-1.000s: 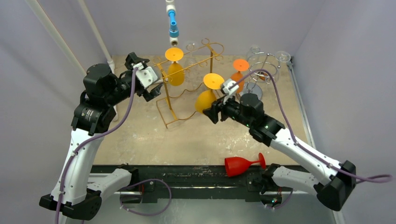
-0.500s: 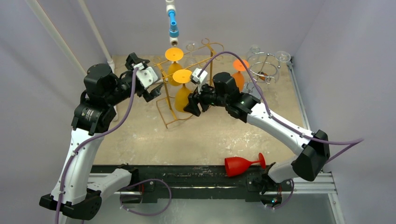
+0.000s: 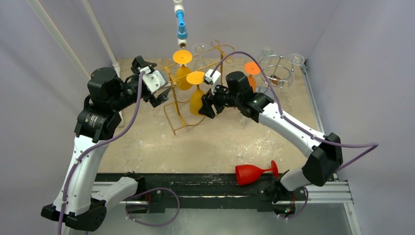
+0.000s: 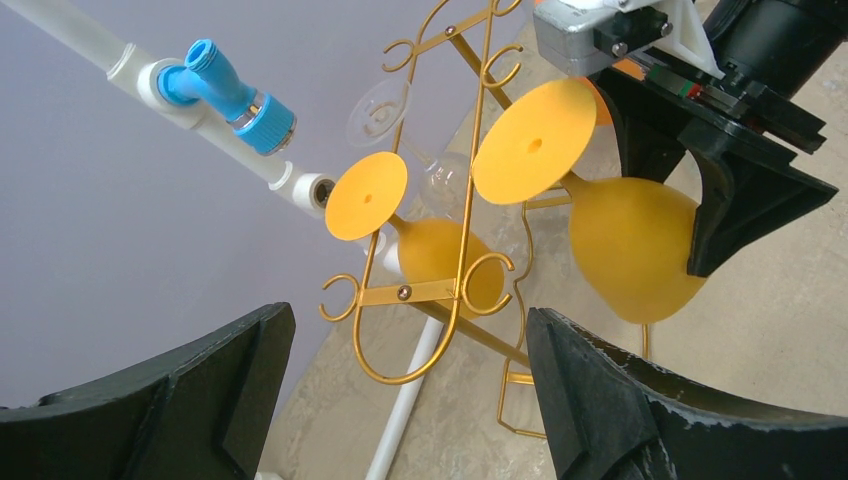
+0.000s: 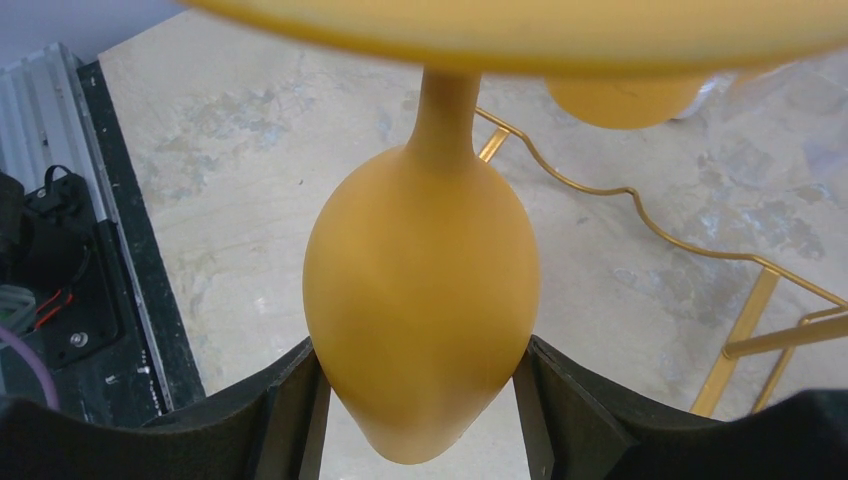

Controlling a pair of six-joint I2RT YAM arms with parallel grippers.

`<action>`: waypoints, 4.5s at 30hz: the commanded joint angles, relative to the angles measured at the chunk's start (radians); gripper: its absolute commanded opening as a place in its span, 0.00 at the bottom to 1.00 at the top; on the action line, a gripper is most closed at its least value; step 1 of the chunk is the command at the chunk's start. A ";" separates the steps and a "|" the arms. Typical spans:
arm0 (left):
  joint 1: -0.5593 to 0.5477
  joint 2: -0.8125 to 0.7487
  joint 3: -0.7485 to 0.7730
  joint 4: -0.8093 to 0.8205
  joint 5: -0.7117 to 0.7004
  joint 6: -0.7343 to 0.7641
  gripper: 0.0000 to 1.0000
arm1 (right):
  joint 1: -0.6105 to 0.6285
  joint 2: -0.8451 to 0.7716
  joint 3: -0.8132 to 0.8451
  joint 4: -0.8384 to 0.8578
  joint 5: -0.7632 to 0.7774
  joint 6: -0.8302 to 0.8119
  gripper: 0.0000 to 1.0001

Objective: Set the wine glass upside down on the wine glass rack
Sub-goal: Place the wine glass at the wine rack, then pick up the wine glass at the center of the board.

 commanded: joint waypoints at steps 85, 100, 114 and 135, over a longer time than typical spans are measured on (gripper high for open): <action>-0.003 -0.018 0.050 0.006 0.028 -0.039 0.95 | -0.224 -0.258 -0.379 -0.279 0.691 1.089 0.99; -0.003 -0.020 0.044 -0.002 0.030 -0.032 0.94 | -0.389 0.051 -0.282 -0.132 0.727 1.100 0.96; -0.003 -0.001 0.064 -0.012 0.040 -0.034 0.94 | -0.388 0.147 -0.365 -0.048 0.672 1.074 0.84; -0.003 0.011 0.110 -0.007 0.085 -0.137 1.00 | -0.213 -0.292 -0.548 0.045 0.726 0.796 0.06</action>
